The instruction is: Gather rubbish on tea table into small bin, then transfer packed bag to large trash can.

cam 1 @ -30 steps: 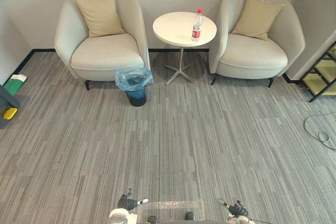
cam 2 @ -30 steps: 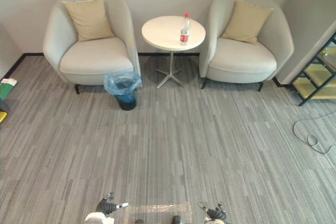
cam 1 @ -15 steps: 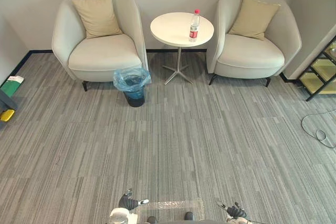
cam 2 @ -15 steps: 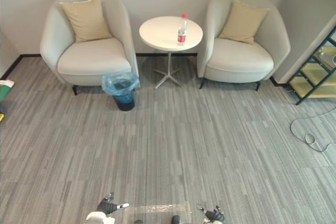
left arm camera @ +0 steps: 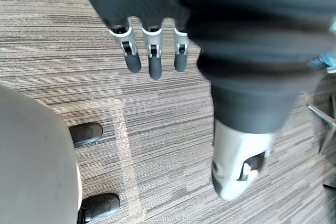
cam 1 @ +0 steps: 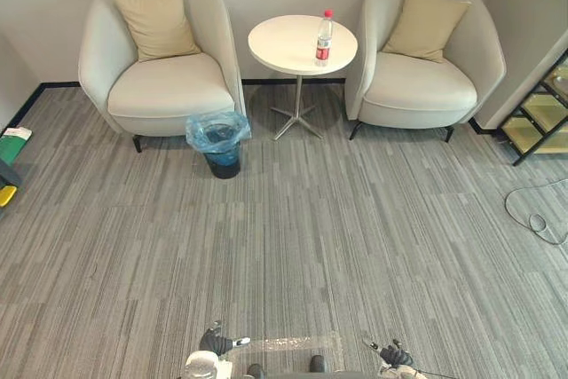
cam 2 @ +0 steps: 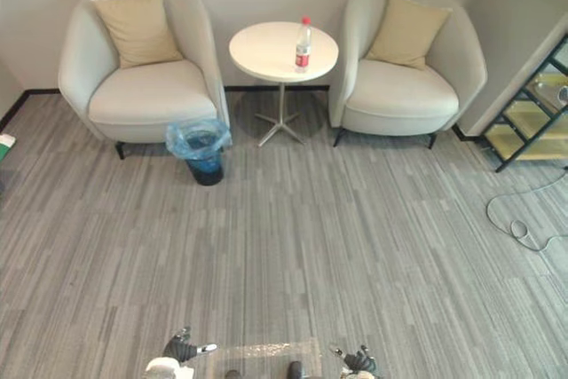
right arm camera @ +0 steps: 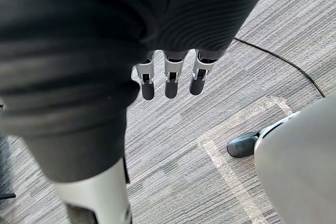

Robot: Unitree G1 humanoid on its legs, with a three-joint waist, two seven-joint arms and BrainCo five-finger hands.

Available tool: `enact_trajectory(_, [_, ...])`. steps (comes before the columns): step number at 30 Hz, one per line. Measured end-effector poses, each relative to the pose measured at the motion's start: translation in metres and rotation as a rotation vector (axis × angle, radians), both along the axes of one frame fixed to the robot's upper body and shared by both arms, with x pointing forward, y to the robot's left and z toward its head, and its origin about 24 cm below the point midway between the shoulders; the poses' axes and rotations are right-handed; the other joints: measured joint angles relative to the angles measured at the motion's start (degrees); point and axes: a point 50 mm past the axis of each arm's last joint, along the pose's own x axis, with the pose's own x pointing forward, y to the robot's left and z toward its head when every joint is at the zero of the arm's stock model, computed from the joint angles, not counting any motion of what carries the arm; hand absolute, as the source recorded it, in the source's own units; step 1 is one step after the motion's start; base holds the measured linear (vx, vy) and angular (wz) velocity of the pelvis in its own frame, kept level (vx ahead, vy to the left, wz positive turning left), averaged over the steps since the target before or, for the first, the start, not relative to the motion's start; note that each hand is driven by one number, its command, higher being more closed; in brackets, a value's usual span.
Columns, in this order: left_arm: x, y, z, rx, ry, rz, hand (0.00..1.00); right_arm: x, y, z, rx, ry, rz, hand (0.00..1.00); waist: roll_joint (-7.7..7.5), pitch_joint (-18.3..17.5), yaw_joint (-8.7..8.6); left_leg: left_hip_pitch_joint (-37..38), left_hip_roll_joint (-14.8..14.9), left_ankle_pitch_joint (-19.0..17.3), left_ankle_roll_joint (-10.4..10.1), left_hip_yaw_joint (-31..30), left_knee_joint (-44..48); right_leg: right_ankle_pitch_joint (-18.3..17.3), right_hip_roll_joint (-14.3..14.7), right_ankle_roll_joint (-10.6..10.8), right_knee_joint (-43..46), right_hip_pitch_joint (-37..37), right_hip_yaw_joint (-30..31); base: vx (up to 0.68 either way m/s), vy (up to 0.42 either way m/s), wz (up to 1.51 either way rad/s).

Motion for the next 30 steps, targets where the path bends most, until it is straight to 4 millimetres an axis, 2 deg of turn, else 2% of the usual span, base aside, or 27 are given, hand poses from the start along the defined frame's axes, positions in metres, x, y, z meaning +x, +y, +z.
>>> enact_trajectory(2, [0.000,0.000,0.000,-0.005,-0.003,0.020,0.00,0.002,-0.002,0.002,-0.004,-0.020,-0.007,0.00,0.69,0.5,0.04,-1.8,2.5,-4.0,-1.3,0.8,8.6,-3.4,1.0,-1.1,3.1,-0.2,0.2,0.12,-0.101,-0.17])
enact_trajectory(3, [0.002,0.003,0.001,-0.006,-0.012,0.038,0.00,0.002,-0.001,0.003,-0.002,-0.035,-0.020,0.00,-0.04,1.1,-0.05,-4.3,3.4,-4.3,-1.8,2.0,16.8,-5.3,0.8,-1.6,4.8,0.0,0.2,0.13,-0.097,-0.02])
enact_trajectory(4, [0.004,0.003,0.003,-0.006,-0.025,0.045,0.00,0.002,-0.001,0.003,-0.002,-0.035,-0.020,0.00,-0.25,1.3,-0.04,-5.6,3.8,-4.3,-1.8,2.4,19.8,-5.6,0.7,-1.9,5.2,0.1,0.5,0.15,-0.121,0.01])
enact_trajectory(5, [0.010,0.002,0.006,-0.011,-0.053,0.054,0.00,0.002,-0.002,0.003,-0.005,-0.038,-0.021,0.00,-0.32,1.6,0.04,-8.7,5.0,-4.1,-2.3,3.3,27.0,-6.2,0.6,-2.6,6.3,0.5,0.9,0.20,-0.090,-0.09])
enact_trajectory(6, [0.013,0.002,0.007,-0.021,-0.071,0.078,0.00,0.005,-0.002,0.005,-0.007,-0.055,-0.026,0.00,-0.02,2.3,0.37,-11.9,6.1,-5.5,-2.5,3.9,33.2,-7.5,0.6,-3.6,6.9,1.4,1.2,0.31,-0.098,-0.12])
enact_trajectory(7, [0.014,-0.001,0.008,-0.029,-0.076,0.086,0.00,0.006,-0.006,0.006,-0.019,-0.060,-0.028,0.00,0.57,2.7,0.27,-13.8,6.3,-7.3,-2.4,4.4,34.4,-8.4,0.2,-3.8,7.1,2.6,1.6,0.28,-0.028,-0.13])
enact_trajectory(9, [0.017,-0.002,0.010,-0.033,-0.093,0.084,0.00,0.008,-0.008,0.007,-0.025,-0.064,-0.028,0.00,0.69,2.8,0.56,-17.1,4.8,-7.9,-1.1,5.6,32.3,-9.5,-1.3,-3.8,6.2,4.6,3.1,0.35,0.042,-0.33])
enact_trajectory(10, [0.019,-0.002,0.011,-0.032,-0.104,0.082,0.00,0.012,-0.007,0.008,-0.025,-0.071,-0.025,0.00,0.61,2.8,1.13,-19.3,2.9,-6.7,-0.6,5.2,27.7,-9.8,-2.8,-3.3,5.2,5.3,3.8,0.35,0.068,-0.46])
enact_trajectory(11, [0.020,-0.002,0.011,-0.033,-0.110,0.082,0.00,0.014,-0.007,0.009,-0.025,-0.076,-0.024,0.00,0.60,2.8,1.32,-20.0,2.3,-6.0,-0.6,5.1,25.8,-9.8,-3.2,-2.9,5.0,5.4,4.3,0.38,0.109,-0.56])
enact_trajectory(12, [0.022,-0.003,0.013,-0.037,-0.123,0.080,0.00,0.019,-0.007,0.010,-0.025,-0.088,-0.021,0.00,0.65,2.8,1.46,-21.5,1.0,-3.3,-0.6,5.2,20.6,-9.9,-3.9,-2.2,3.8,5.9,5.4,0.45,0.173,-0.68])
enact_trajectory(13, [0.021,-0.005,0.012,-0.042,-0.120,0.075,0.00,0.019,-0.006,0.010,-0.025,-0.086,-0.019,0.00,0.96,2.9,1.70,-21.9,-0.3,2.8,0.6,4.1,10.9,-10.4,-4.2,-0.5,1.7,7.2,7.1,0.54,0.223,-0.85])
enact_trajectory(14, [0.022,-0.005,0.012,-0.045,-0.124,0.080,0.00,0.019,-0.005,0.010,-0.025,-0.085,-0.012,0.00,0.45,2.9,2.34,-21.7,-0.6,7.5,2.2,3.3,10.8,-11.0,-4.8,0.4,1.3,7.9,8.1,0.49,0.217,-0.75])
enact_trajectory(15, [0.024,-0.004,0.013,-0.041,-0.129,0.078,0.00,0.020,-0.001,0.009,-0.016,-0.085,-0.008,0.00,-0.07,2.6,2.49,-21.5,-1.2,6.6,2.9,3.8,11.6,-11.2,-5.3,0.7,1.5,8.2,8.7,0.53,0.198,-0.50])
enact_trajectory(16, [0.028,-0.003,0.015,-0.039,-0.139,0.077,0.00,0.019,0.008,0.008,0.003,-0.085,0.001,0.00,-1.63,2.0,2.43,-21.4,-2.0,3.6,4.1,5.0,13.5,-11.3,-6.7,1.2,7.5,5.9,8.7,0.55,0.190,-0.28])
enact_trajectory(17, [0.028,-0.003,0.015,-0.039,-0.142,0.074,0.00,0.018,0.009,0.008,0.008,-0.082,0.001,0.00,-1.93,2.0,2.57,-21.0,-1.9,3.1,4.3,5.4,14.0,-11.6,-7.0,1.6,10.3,4.8,8.8,0.68,0.217,-0.21])
enact_trajectory(18, [0.028,-0.003,0.015,-0.038,-0.143,0.074,0.00,0.017,0.011,0.007,0.015,-0.080,-0.003,0.00,-2.38,2.0,2.72,-19.7,-2.2,1.5,4.7,6.0,14.4,-11.8,-7.2,2.5,17.1,2.6,8.9,0.45,0.161,-0.15])
enact_trajectory(19, [0.030,-0.003,0.016,-0.036,-0.141,0.069,0.00,0.017,0.010,0.007,0.012,-0.081,0.000,0.00,-3.03,2.2,2.65,-16.8,-3.0,0.0,5.3,6.4,14.2,-10.7,-8.1,5.6,28.2,-0.8,8.9,0.56,0.194,-0.17])
enact_trajectory(20, [0.029,-0.004,0.015,-0.037,-0.133,0.060,0.00,0.018,0.010,0.008,0.011,-0.091,0.003,0.00,-3.26,2.4,2.50,-13.2,-3.7,-1.9,5.8,6.5,14.0,-9.3,-9.1,9.8,41.5,-5.2,9.1,0.53,0.179,-0.15])
enact_trajectory(21, [0.028,-0.009,0.014,-0.044,-0.126,0.043,0.00,0.024,0.009,0.013,0.006,-0.128,0.016,0.00,-2.77,2.8,2.36,-8.3,-3.9,-3.7,6.0,6.5,13.3,-9.5,-9.2,9.9,54.1,-10.1,8.4,0.51,0.162,-0.15])
enact_trajectory(22, [0.028,-0.011,0.014,-0.046,-0.124,0.038,0.00,0.026,0.010,0.014,0.004,-0.138,0.023,0.00,-2.66,2.9,2.30,-6.8,-4.0,-3.9,6.1,6.5,12.6,-9.9,-9.3,9.3,56.8,-11.5,7.8,0.50,0.128,-0.12])
enact_trajectory(23, [0.029,-0.014,0.014,-0.055,-0.123,0.036,0.00,0.033,0.010,0.018,-0.004,-0.170,0.044,0.00,-2.14,3.1,1.90,-2.3,-4.0,-3.9,6.2,6.4,10.0,-10.9,-10.1,7.4,60.9,-15.6,4.1,0.57,0.085,-0.03])
enact_trajectory(25, [0.033,-0.017,0.015,-0.064,-0.130,0.040,0.00,0.041,0.012,0.022,-0.012,-0.204,0.065,0.00,-1.44,3.6,1.30,2.0,-3.8,-3.9,6.2,5.9,6.9,-12.3,-10.9,5.2,59.5,-20.5,-0.5,0.51,0.022,0.11])
enact_trajectory(26, [0.035,-0.017,0.015,-0.071,-0.134,0.048,0.00,0.045,0.011,0.024,-0.014,-0.214,0.072,0.00,-1.38,3.9,0.67,4.5,-3.2,-3.9,6.2,5.5,5.3,-13.3,-10.7,3.7,53.9,-22.4,-3.1,0.37,-0.056,0.32])
enact_trajectory(27, [0.036,-0.018,0.016,-0.076,-0.137,0.050,0.00,0.046,0.011,0.024,-0.016,-0.216,0.073,0.00,-1.31,4.0,0.31,5.7,-2.6,-3.9,6.2,5.0,4.9,-13.4,-10.3,3.4,48.1,-23.8,-4.6,0.55,-0.118,0.46])
enact_trajectory(29, [0.035,-0.019,0.015,-0.079,-0.130,0.049,0.00,0.046,0.010,0.023,-0.018,-0.206,0.082,0.00,-1.30,3.9,0.20,7.7,-1.4,-4.1,5.7,3.3,4.4,-8.7,-7.4,2.4,32.4,-24.9,-3.6,0.43,-0.152,0.45])
enact_trajectory(30, [0.033,-0.018,0.013,-0.077,-0.122,0.051,0.00,0.042,0.011,0.020,-0.015,-0.184,0.089,0.00,-1.97,3.5,0.20,8.6,-1.7,-4.9,4.4,1.5,4.4,-0.7,-5.7,1.2,21.8,-24.2,-0.5,0.52,-0.237,0.54])
